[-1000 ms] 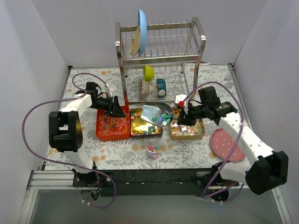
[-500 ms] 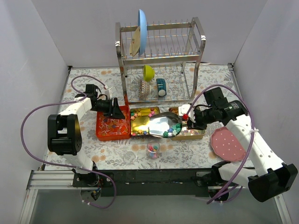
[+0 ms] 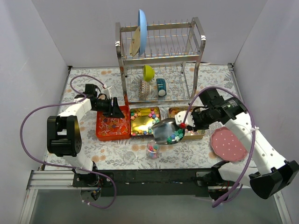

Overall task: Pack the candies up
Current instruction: Place the fake candies in the packing bottle, then move the storage box to the center of the board.

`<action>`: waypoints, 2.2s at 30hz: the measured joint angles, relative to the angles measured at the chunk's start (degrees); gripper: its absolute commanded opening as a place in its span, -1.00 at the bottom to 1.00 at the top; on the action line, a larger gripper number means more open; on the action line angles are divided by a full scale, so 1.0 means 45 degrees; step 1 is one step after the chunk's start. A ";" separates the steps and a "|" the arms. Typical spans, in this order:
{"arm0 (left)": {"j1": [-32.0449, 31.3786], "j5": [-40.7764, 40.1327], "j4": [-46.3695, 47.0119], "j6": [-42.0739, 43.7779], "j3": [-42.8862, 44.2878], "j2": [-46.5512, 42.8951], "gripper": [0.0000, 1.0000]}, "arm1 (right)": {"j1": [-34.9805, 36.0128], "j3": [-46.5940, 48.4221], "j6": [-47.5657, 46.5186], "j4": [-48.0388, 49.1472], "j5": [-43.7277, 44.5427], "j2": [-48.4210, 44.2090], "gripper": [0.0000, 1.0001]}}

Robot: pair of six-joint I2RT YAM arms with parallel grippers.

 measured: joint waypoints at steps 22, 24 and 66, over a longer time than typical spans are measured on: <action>0.0005 -0.1535 0.1311 -0.1103 -0.1151 -0.0005 -0.11 | 0.3395 0.1710 0.1248 -0.0797 0.3774 0.1336 -0.97; 0.0005 -0.1535 0.1375 -0.1156 -0.1190 -0.0005 -0.11 | 0.3682 0.1792 0.1326 -0.0801 0.4065 0.1413 -0.97; -0.3954 -0.1331 0.1962 -0.0180 -0.0937 0.1122 -0.70 | 0.0403 0.1350 0.7179 0.2448 0.5697 -0.0661 -0.97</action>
